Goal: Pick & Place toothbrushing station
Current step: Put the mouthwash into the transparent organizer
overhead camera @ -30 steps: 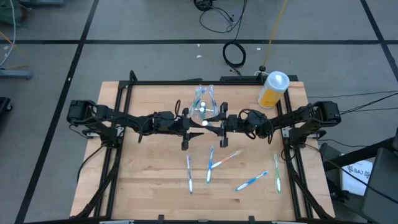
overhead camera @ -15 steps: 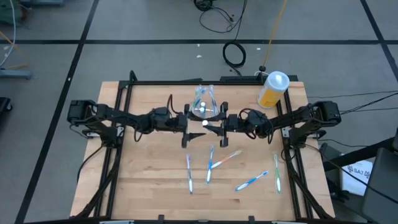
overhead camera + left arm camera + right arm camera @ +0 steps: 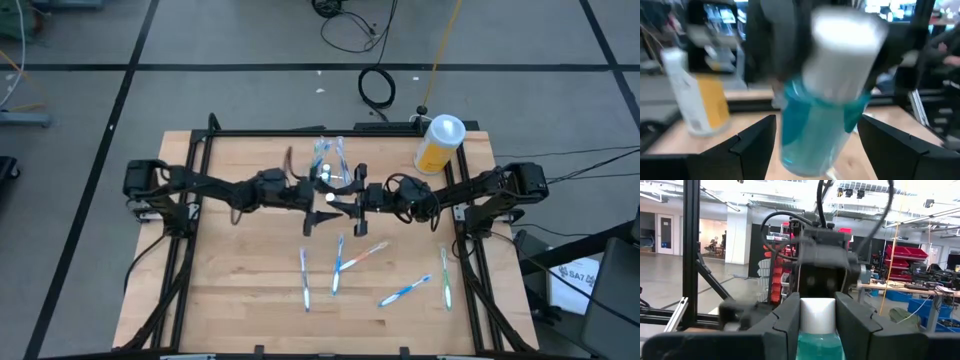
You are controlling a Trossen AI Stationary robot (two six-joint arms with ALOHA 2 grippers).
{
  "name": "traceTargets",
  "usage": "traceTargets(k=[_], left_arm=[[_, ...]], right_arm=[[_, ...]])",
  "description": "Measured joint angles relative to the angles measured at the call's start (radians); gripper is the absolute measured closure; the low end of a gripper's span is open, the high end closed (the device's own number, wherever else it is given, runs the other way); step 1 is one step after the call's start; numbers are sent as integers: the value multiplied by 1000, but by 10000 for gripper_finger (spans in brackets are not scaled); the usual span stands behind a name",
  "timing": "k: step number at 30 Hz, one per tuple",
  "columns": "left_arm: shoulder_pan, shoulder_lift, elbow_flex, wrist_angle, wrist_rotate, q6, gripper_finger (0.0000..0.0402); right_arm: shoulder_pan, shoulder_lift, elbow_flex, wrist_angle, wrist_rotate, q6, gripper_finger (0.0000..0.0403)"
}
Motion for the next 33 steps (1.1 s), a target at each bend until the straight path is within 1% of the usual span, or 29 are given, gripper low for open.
traceTargets(k=[2, 3, 6, 8, 14, 19, 23, 27, 33], left_arm=[[0, 31, 21, -29, -6, 5, 114], [-1, 37, 26, -31, -25, 7, 114], [3, 37, 27, -41, -71, 8, 117], [3, 32, 26, -54, -72, 11, 124], [2, 29, 26, -53, -36, 31, 166], [2, 29, 26, -79, -35, 23, 204], [2, 29, 26, -82, -35, 16, 225], [2, 29, 26, -85, -36, 16, 231], [2, 29, 25, -103, -36, 14, 217]], right_arm=[[0, 0, 0, -6, 0, 0, 305], [0, 0, 0, -6, 0, -1, 305], [0, 0, 0, -8, 0, -2, 305], [0, 0, 0, -16, 0, -3, 305], [-2, 0, 0, -22, 0, -3, 305], [-2, 0, 0, -22, 0, -6, 305], [-2, 0, 0, -23, 3, -18, 305], [-2, 0, 0, -29, 5, -20, 303], [-7, -1, 0, -56, 6, -29, 296]])
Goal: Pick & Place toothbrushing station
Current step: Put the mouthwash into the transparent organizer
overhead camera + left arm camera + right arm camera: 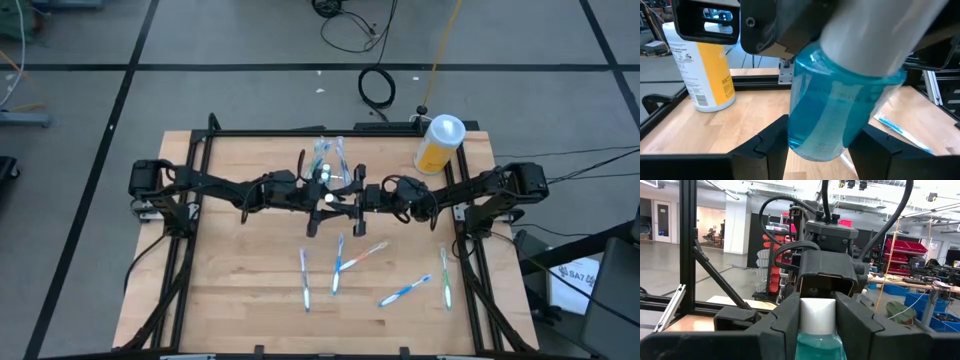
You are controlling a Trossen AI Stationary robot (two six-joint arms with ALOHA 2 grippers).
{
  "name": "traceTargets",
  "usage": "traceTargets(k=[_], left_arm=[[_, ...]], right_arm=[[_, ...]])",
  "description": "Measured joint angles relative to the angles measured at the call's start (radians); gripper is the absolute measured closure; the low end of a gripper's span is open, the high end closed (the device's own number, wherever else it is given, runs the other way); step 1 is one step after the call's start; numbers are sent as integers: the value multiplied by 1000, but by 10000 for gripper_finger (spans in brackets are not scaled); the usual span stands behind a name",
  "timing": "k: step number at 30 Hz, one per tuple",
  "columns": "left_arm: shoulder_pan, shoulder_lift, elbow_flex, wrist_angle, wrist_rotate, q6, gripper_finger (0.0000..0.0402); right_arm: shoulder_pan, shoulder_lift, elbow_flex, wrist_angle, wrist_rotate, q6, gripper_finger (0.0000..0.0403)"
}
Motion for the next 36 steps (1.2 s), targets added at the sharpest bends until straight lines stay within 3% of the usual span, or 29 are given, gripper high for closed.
traceTargets(k=[11, 19, 26, 36], left_arm=[[0, 0, 0, -27, -1, -27, 231], [0, 0, 0, -92, -16, -34, 222], [0, 0, 0, -176, -70, -33, 229], [1, 0, 0, -203, -113, -33, 228]], right_arm=[[-2, 0, 0, -27, 3, 6, 289], [-2, 0, 0, -72, 3, 1, 239], [-14, 0, 0, -109, 0, 101, 191], [-71, 0, 0, -211, -10, 213, 177]])
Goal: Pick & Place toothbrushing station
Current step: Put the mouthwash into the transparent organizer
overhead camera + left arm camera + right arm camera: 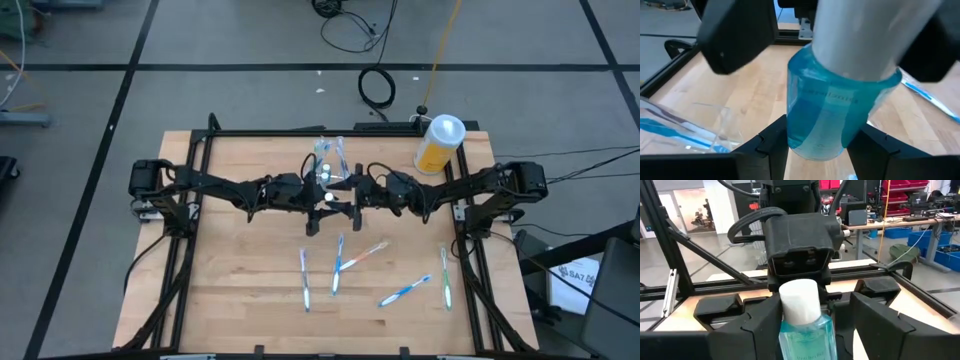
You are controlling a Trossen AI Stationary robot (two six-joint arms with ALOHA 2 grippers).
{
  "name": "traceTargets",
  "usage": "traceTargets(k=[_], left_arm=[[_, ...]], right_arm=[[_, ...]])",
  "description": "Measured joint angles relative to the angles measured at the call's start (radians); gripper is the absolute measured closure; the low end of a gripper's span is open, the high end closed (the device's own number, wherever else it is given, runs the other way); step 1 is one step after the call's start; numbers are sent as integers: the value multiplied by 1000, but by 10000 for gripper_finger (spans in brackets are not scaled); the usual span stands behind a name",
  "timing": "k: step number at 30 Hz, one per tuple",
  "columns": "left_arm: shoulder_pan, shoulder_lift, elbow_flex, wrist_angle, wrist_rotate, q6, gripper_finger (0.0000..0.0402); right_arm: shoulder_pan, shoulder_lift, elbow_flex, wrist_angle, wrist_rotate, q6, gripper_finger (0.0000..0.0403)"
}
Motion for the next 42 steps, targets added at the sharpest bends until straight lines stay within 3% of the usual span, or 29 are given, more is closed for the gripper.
traceTargets(k=[5, 21, 37, 42], left_arm=[[0, 0, 0, -5, 2, 0, 226], [-1, -1, 0, -56, -81, -46, 224], [-1, -4, 0, -114, -93, -55, 172], [-1, -42, 0, -250, -201, -48, 157]], right_arm=[[0, 0, 0, -2, -1, -44, 188], [-1, 0, 0, -4, 1, -85, 309], [-8, 0, 0, -42, 2, -78, 308], [-8, 0, 0, -39, 8, -83, 305]])
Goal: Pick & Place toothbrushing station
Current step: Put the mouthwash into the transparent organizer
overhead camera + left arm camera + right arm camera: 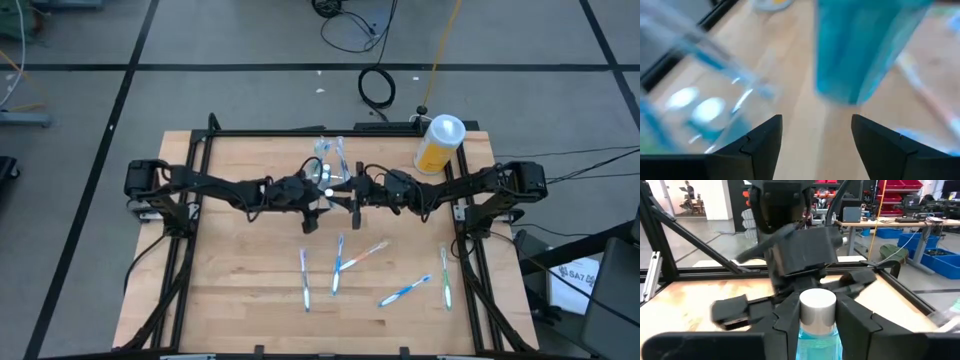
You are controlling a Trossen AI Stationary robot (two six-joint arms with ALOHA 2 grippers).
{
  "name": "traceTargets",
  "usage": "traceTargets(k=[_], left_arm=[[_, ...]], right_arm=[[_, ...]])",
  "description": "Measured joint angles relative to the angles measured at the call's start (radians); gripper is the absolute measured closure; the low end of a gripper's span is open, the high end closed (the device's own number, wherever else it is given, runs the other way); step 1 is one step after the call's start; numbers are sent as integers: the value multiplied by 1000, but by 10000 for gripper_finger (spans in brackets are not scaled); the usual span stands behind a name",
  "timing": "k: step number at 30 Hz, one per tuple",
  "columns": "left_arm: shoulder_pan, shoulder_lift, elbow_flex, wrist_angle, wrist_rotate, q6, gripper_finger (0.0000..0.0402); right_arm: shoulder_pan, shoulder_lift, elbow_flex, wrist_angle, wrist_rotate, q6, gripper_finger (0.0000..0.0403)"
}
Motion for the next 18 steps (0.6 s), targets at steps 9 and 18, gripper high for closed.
traceTargets(k=[9, 18], left_arm=[[1, -198, 0, -261, -156, 52, 151], [1, -409, 0, -342, -229, 46, 151]], right_arm=[[-35, 0, 0, -34, 125, -46, 306], [-113, 0, 0, -18, 44, -103, 306]])
